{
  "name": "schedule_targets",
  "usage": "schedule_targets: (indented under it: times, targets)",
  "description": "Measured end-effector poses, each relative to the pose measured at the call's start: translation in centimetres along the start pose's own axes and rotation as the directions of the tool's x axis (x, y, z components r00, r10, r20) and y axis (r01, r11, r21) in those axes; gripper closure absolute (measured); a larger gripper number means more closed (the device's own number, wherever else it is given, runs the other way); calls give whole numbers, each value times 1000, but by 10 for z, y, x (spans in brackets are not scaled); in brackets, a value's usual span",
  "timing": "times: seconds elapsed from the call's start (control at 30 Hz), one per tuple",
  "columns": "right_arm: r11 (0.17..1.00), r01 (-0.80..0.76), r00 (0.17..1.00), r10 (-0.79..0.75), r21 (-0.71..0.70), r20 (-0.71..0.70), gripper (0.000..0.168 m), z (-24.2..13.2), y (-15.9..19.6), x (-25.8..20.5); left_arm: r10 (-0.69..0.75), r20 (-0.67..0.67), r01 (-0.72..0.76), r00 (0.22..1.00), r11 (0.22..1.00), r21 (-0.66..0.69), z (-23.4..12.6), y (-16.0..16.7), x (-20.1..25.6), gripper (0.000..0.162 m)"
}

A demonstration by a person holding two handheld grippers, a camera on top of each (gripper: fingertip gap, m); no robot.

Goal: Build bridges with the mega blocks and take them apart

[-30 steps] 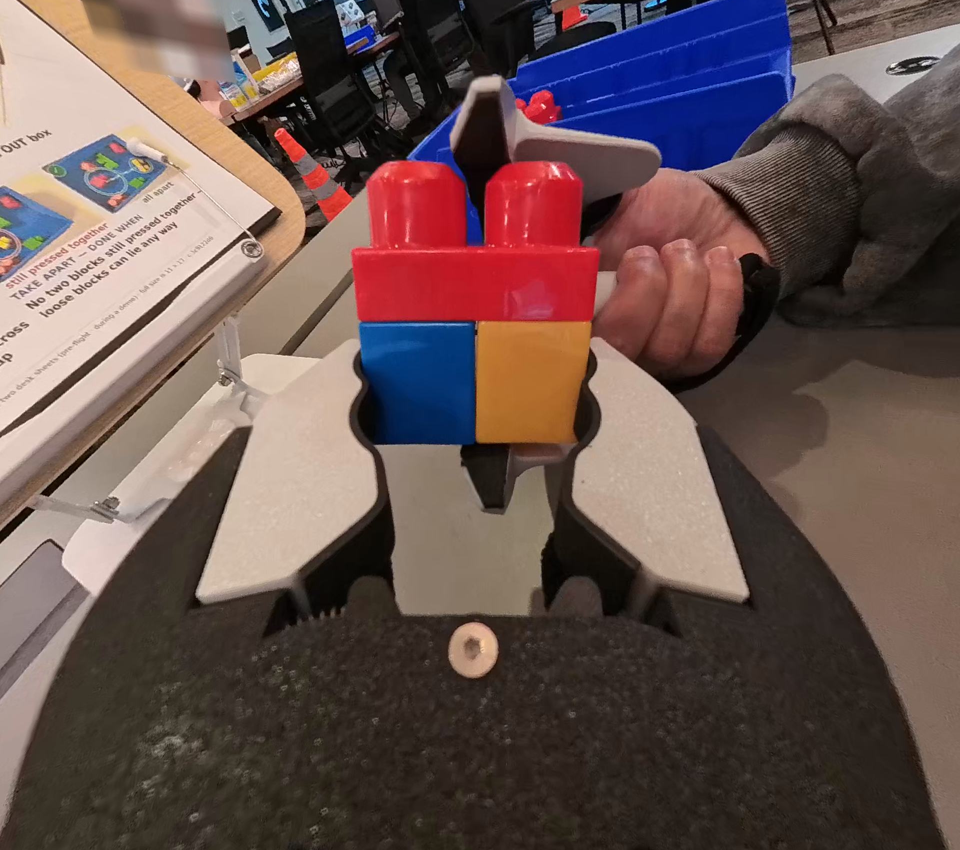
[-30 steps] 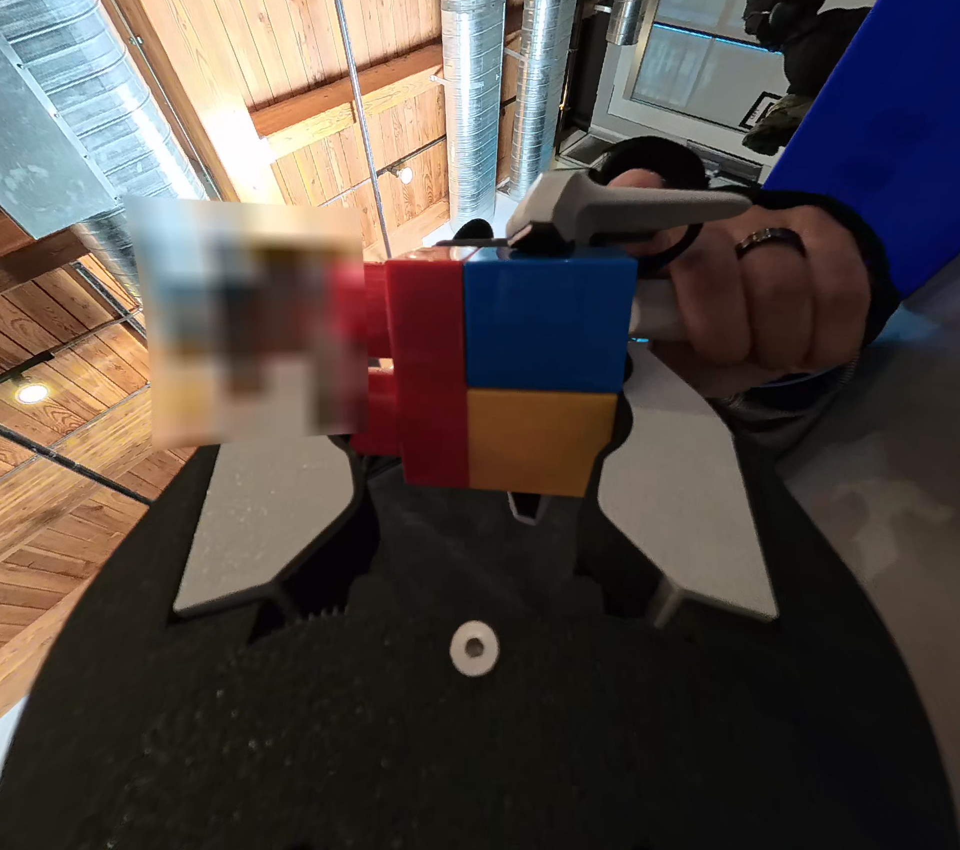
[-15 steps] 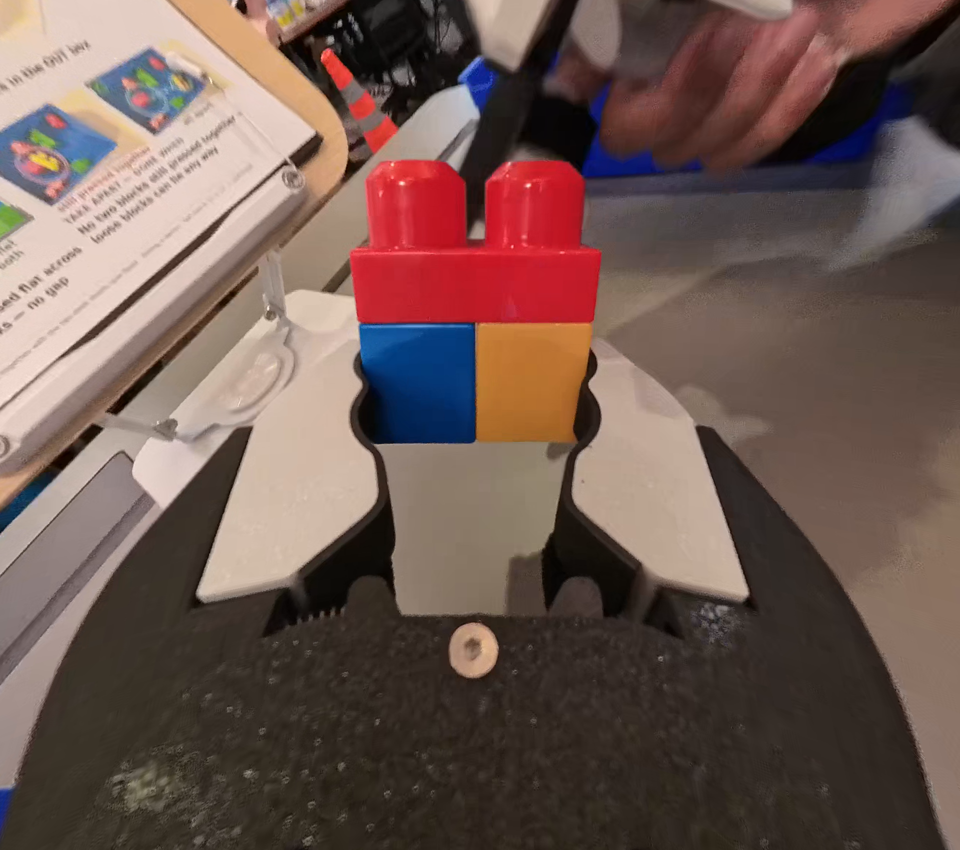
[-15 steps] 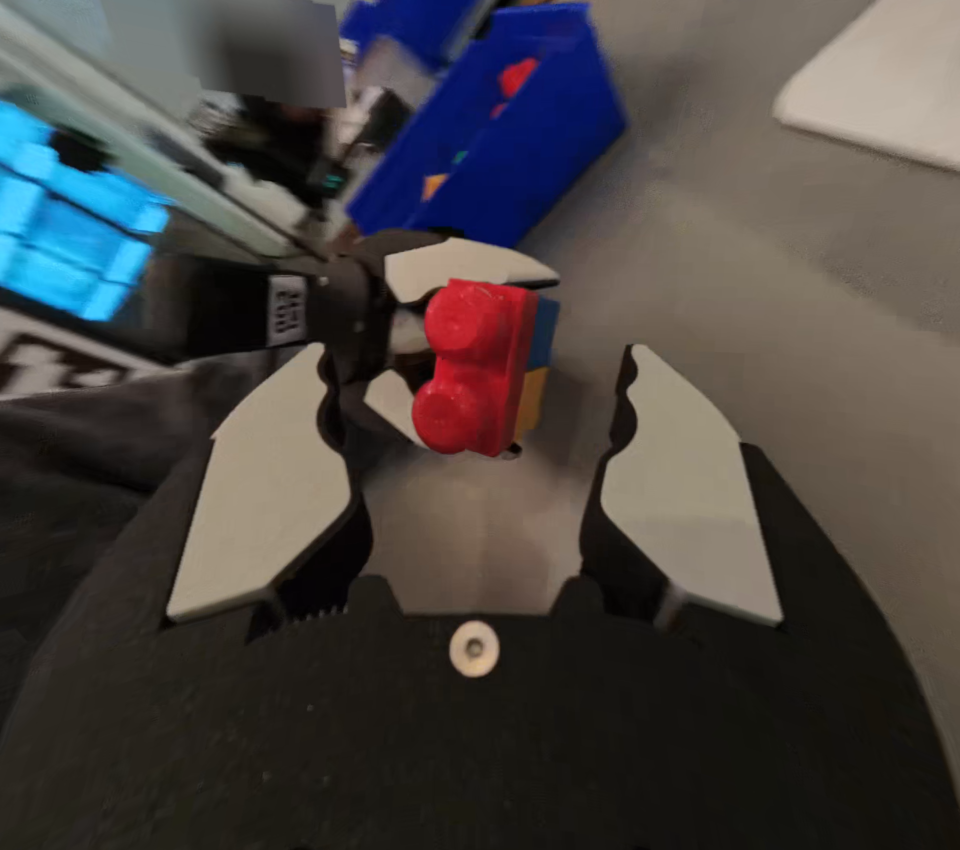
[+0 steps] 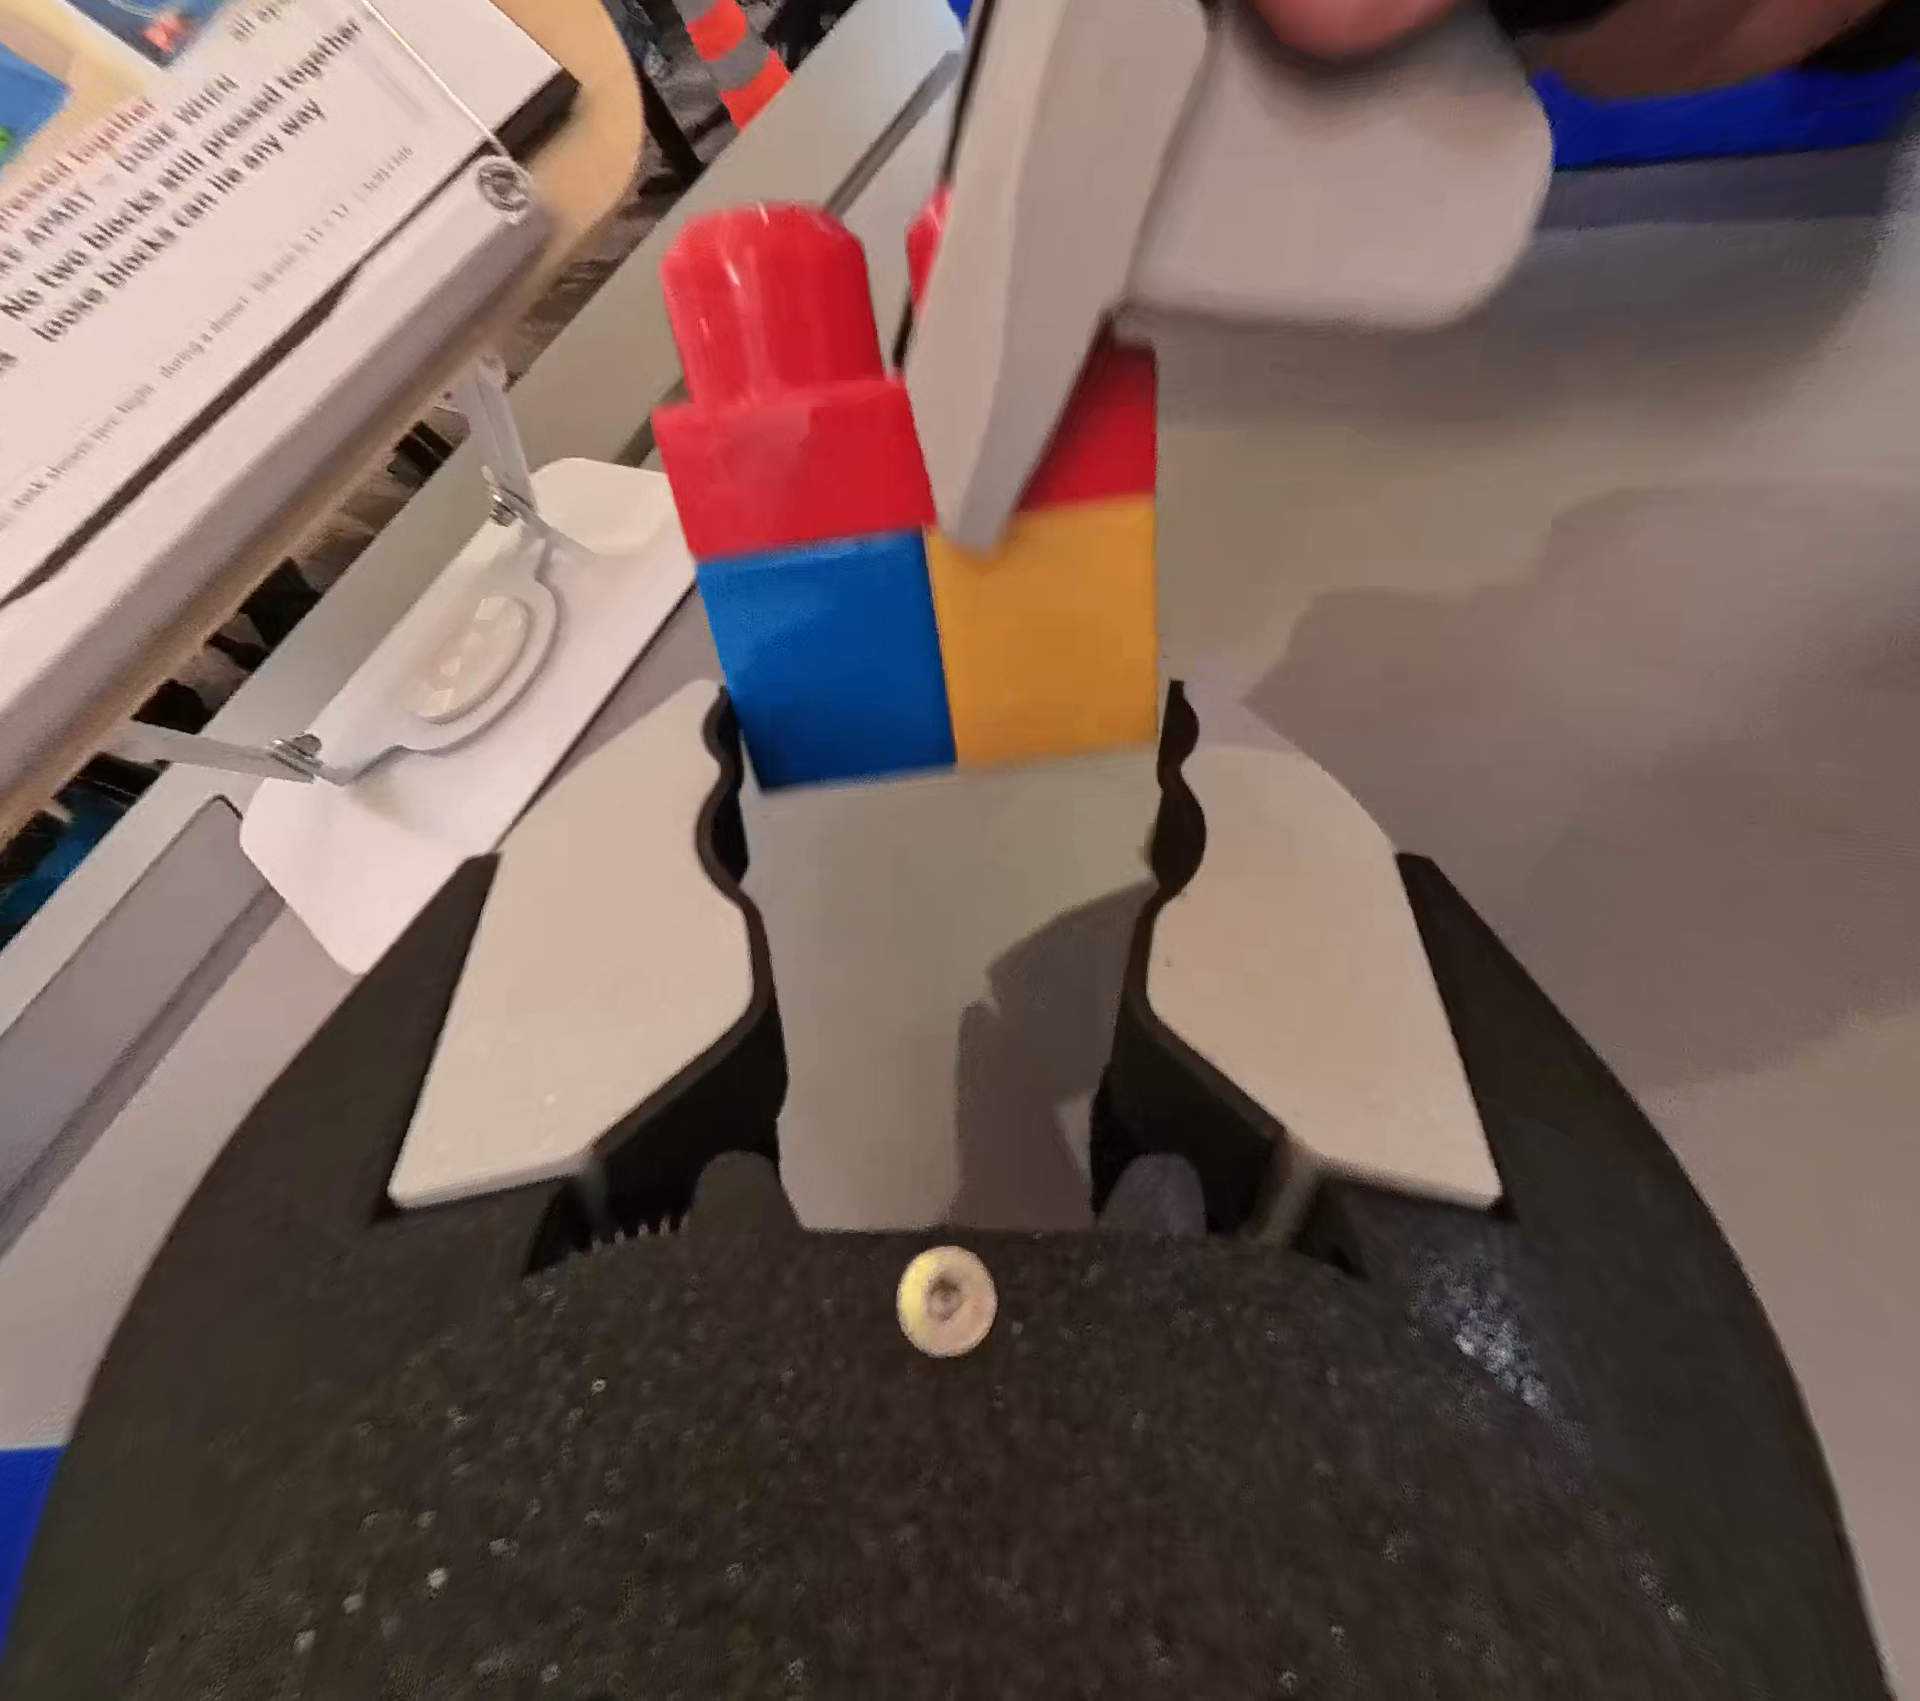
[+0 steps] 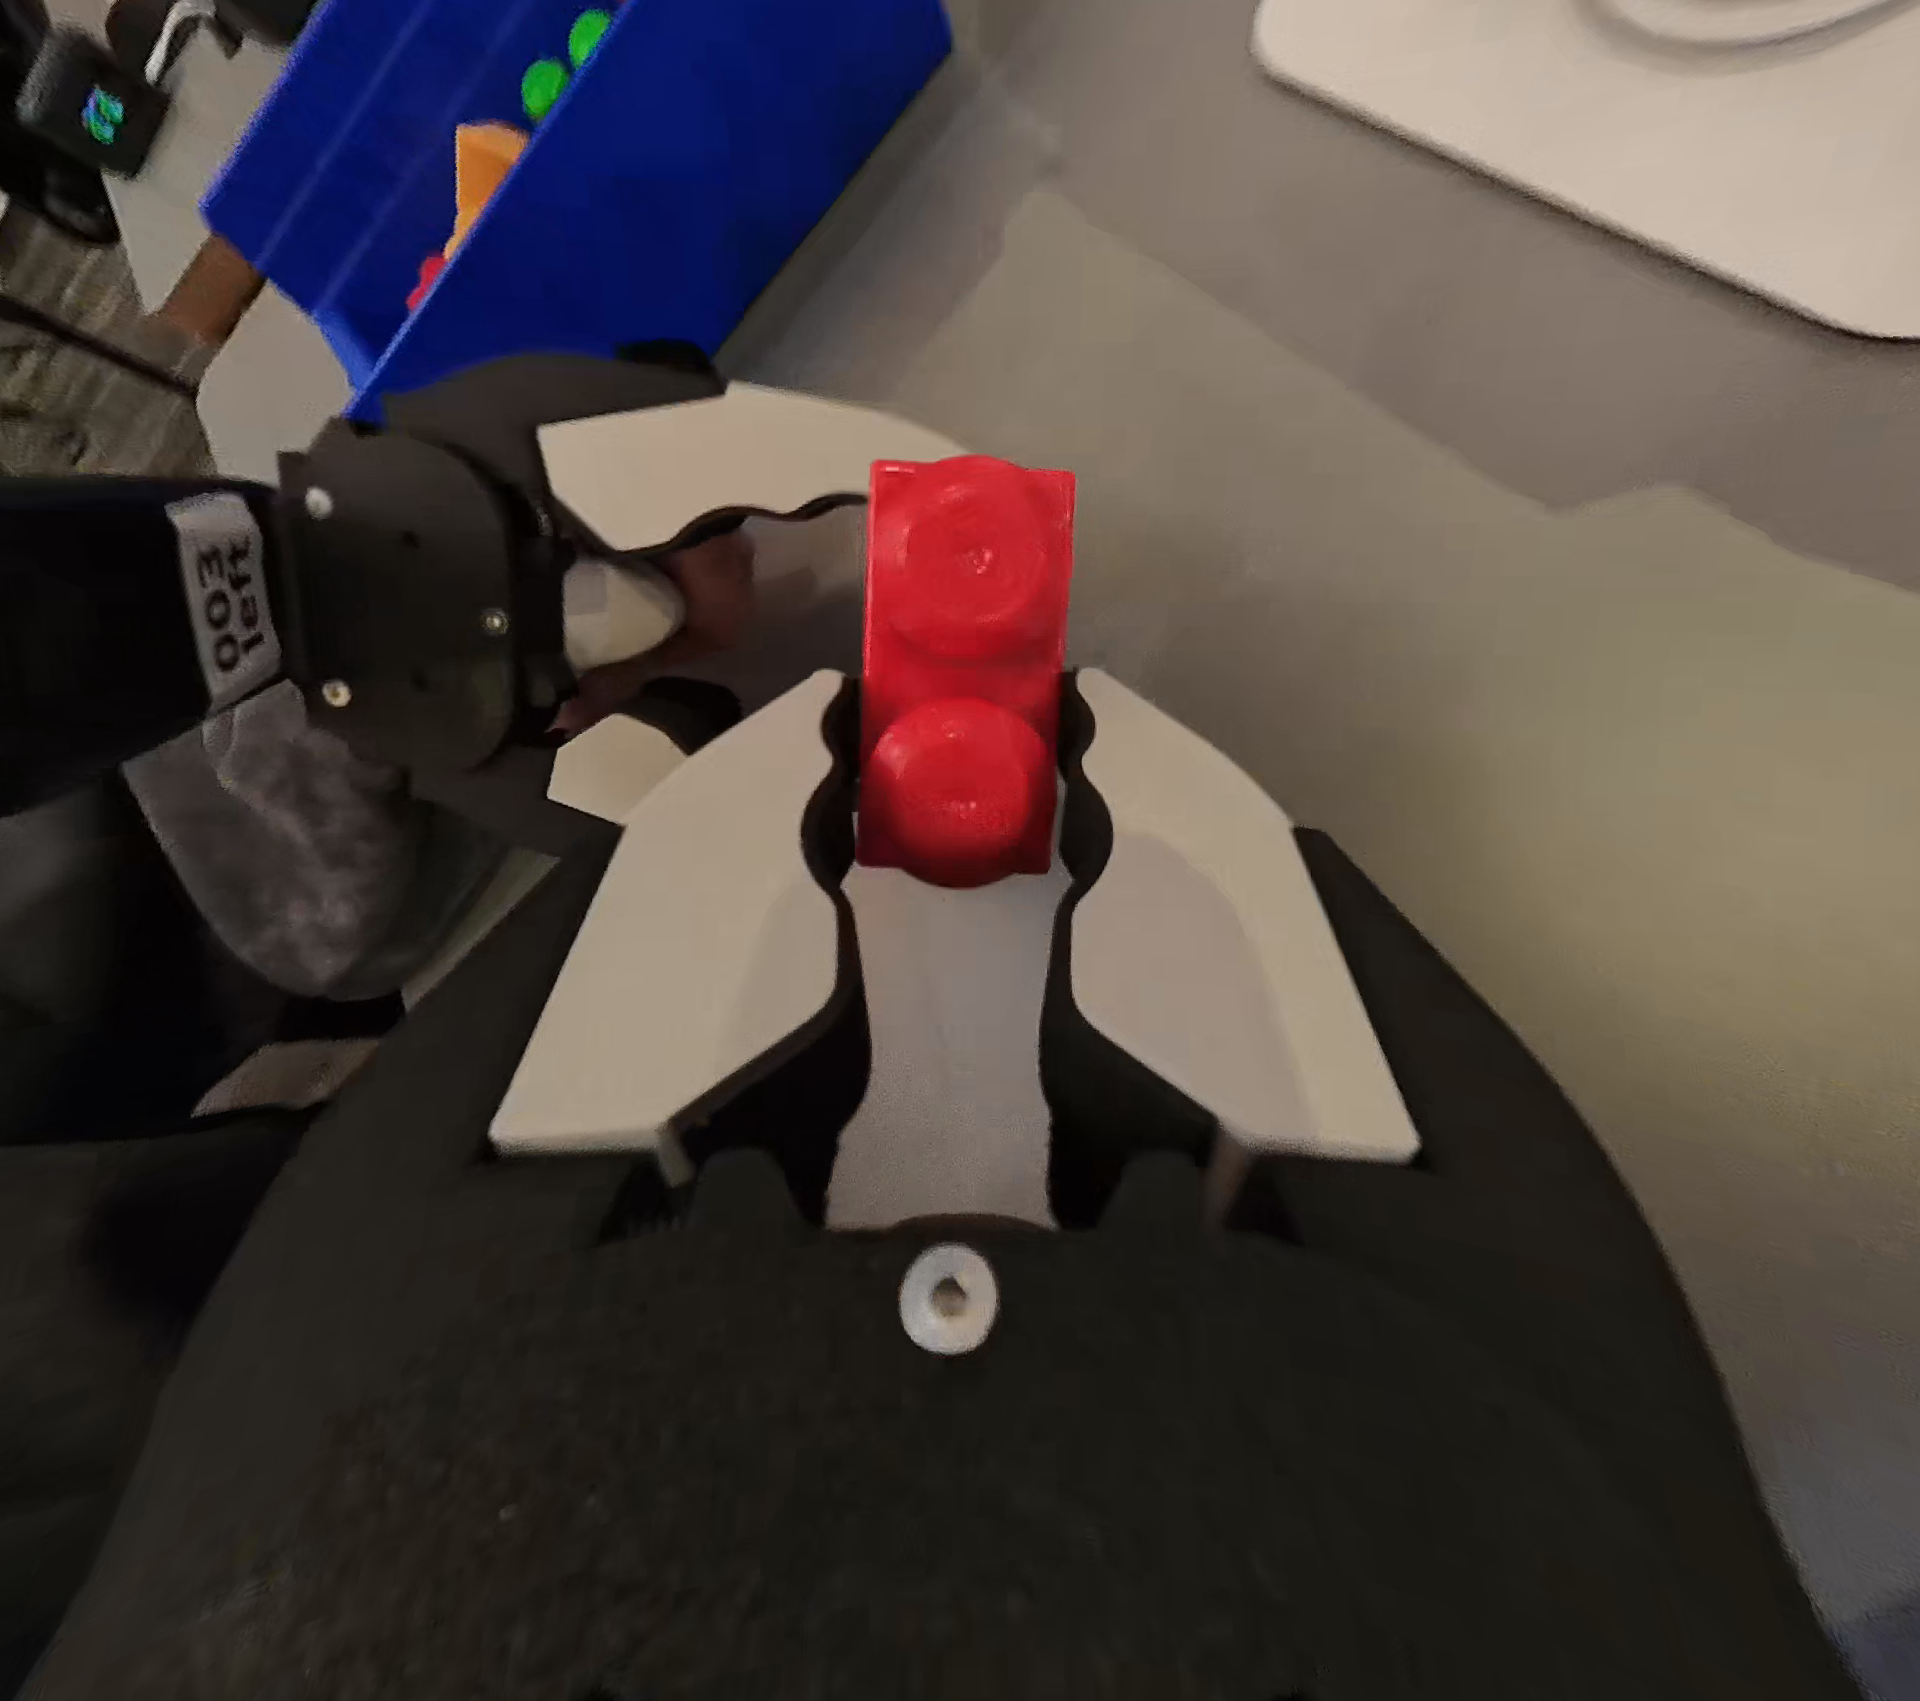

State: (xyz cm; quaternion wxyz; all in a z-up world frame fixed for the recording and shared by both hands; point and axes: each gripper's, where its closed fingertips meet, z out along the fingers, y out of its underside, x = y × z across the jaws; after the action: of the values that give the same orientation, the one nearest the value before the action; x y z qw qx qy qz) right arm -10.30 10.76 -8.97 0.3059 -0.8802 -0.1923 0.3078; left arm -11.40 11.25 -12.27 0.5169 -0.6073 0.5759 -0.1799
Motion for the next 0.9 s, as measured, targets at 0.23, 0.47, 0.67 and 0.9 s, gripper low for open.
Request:
schedule_targets:
  times: [0.23, 0.47, 0.67, 0.9]
  targets:
    - [978, -13, 987, 45, 206, -153, 132, -121, -18, 27, -169, -68, 170, 983, 985, 15, -4, -5, 4, 90]
    - [968, -79, 765, 211, 237, -608, 132, -259, 5, 140, -331, -110, 334, 937, 942, 12, -6, -4, -8, 92]
    - [961, -244, 625, 262, 135, -735, 132, -282, 78, 212, -306, -79, 304, 949, 952, -37, -1, 7, -8, 93]
    - [945, -326, 596, 229, 28, -770, 132, -255, 133, 253, -300, -95, 296, 949, 954, -53, 2, 9, -2, 94]
